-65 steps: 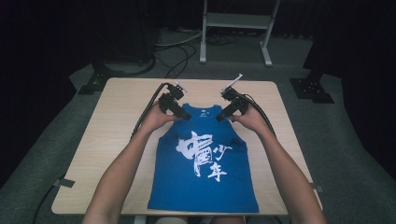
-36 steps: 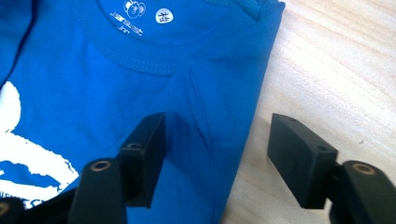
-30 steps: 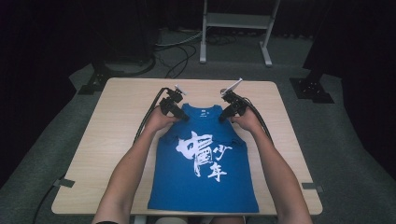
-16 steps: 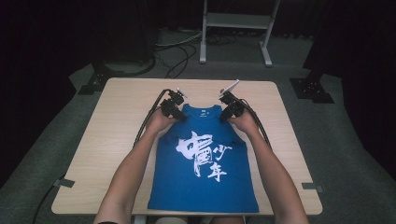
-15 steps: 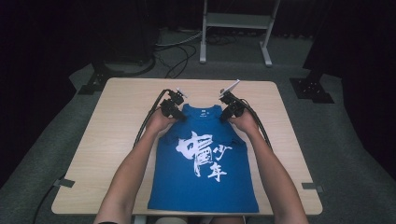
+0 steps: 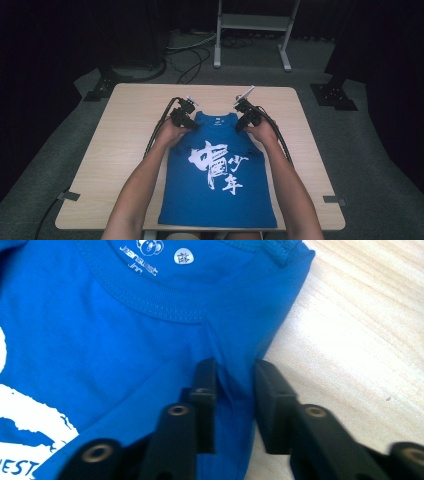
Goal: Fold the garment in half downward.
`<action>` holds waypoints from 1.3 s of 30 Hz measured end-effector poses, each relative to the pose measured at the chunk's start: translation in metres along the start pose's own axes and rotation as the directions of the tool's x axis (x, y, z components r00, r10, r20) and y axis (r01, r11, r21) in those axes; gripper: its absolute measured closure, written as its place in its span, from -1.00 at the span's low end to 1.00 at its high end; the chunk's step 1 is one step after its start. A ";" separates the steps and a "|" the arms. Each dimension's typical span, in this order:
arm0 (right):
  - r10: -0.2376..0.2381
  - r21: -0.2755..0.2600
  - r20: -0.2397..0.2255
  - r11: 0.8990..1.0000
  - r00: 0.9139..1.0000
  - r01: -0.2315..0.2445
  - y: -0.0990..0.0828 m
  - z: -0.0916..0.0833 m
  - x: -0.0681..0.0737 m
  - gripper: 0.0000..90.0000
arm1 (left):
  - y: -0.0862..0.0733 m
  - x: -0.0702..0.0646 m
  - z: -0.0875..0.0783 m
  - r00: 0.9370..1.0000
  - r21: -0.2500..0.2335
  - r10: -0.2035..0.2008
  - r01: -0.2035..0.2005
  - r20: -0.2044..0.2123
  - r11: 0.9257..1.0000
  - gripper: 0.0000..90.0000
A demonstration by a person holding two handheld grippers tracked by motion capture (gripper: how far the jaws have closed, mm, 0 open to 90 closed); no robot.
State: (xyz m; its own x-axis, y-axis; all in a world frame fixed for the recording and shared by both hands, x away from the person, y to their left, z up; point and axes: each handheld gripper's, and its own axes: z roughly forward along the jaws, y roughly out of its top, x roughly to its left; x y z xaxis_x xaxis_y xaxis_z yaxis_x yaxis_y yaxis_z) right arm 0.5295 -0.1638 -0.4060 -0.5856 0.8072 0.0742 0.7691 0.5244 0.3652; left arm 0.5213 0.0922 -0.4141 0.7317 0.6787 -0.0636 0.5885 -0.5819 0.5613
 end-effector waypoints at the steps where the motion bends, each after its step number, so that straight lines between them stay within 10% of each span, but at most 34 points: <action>1: 0.019 -0.013 -0.020 1.000 1.000 -0.019 -0.001 0.000 -0.001 0.85 | 0.000 0.000 0.000 1.000 0.003 -0.004 0.004 -0.003 1.000 0.78; 7: 0.123 -0.077 -0.102 0.988 0.987 -0.131 -0.008 0.002 -0.009 0.92 | 0.002 0.000 0.000 0.999 0.009 -0.038 0.038 -0.018 0.999 0.92; 20: 0.140 -0.184 -0.226 0.966 0.964 -0.183 -0.016 -0.014 -0.017 0.92 | 0.003 0.006 -0.015 0.995 -0.032 -0.086 0.088 0.046 0.996 0.93; 33: 0.106 -0.218 -0.457 0.949 0.883 -0.227 -0.028 -0.033 -0.022 0.92 | 0.000 0.004 -0.051 0.965 -0.096 -0.122 0.148 0.233 0.984 0.93; 39: 0.077 -0.229 -0.494 0.950 0.866 -0.215 -0.035 -0.040 -0.017 0.92 | -0.005 -0.001 -0.063 0.952 -0.104 -0.120 0.155 0.283 0.982 0.92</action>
State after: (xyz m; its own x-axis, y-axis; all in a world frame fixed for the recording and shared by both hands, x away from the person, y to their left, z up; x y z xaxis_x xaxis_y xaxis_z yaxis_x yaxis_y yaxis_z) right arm 0.5021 -0.2066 -0.3825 -0.5747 0.6051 0.5510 0.7975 0.2627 0.5432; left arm 0.4964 0.1228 -0.3645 0.7227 0.5890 -0.3617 0.6559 -0.4193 0.6276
